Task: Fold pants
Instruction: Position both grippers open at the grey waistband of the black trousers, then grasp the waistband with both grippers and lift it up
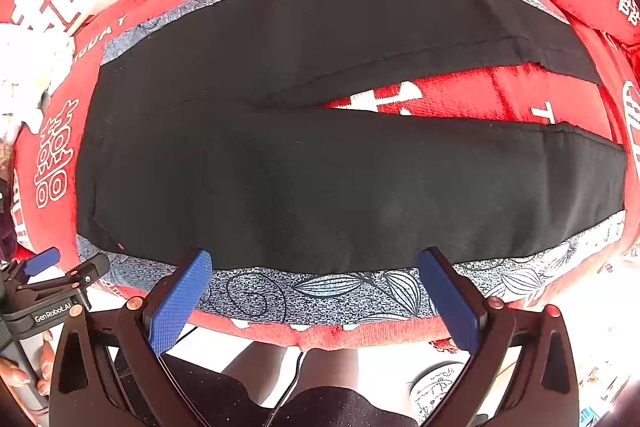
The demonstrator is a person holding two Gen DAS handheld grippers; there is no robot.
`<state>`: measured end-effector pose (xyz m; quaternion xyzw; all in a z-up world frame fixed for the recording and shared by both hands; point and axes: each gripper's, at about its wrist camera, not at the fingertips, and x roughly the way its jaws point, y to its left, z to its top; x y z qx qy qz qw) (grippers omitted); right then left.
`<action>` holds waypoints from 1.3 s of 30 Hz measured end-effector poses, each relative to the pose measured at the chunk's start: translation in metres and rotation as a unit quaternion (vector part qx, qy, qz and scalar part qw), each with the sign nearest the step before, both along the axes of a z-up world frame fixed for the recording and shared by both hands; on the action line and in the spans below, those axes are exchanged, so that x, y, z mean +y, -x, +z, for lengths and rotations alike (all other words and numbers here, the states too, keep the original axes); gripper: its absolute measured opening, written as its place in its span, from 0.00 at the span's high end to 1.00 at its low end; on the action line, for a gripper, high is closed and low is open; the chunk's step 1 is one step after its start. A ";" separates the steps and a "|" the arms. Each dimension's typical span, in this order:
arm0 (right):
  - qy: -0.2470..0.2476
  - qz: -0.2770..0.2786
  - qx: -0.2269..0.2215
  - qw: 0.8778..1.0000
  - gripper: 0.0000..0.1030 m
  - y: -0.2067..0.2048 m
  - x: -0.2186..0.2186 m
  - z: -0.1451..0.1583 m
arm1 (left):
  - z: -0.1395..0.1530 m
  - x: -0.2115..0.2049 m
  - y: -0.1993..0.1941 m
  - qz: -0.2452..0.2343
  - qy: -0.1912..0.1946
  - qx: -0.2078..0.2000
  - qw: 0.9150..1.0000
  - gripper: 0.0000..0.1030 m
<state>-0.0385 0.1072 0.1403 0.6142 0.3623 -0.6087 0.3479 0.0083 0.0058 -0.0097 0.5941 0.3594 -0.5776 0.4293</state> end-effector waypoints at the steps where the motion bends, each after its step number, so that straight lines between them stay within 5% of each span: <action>1: 0.000 -0.001 0.000 1.000 0.00 0.000 0.001 0.000 | -0.001 0.001 0.000 -0.001 -0.005 -0.002 1.000 0.00; 17: 0.005 -0.008 -0.004 1.000 0.00 0.006 0.009 -0.001 | 0.002 -0.001 -0.002 -0.007 -0.017 0.026 0.999 0.00; 26: 0.007 -0.009 -0.005 1.000 0.00 0.006 0.009 -0.002 | -0.004 -0.002 -0.005 -0.008 0.000 -0.015 1.000 0.00; 39: 0.027 -0.014 -0.017 0.999 0.00 0.002 0.005 0.000 | -0.003 -0.003 -0.012 -0.007 -0.003 0.013 1.000 0.00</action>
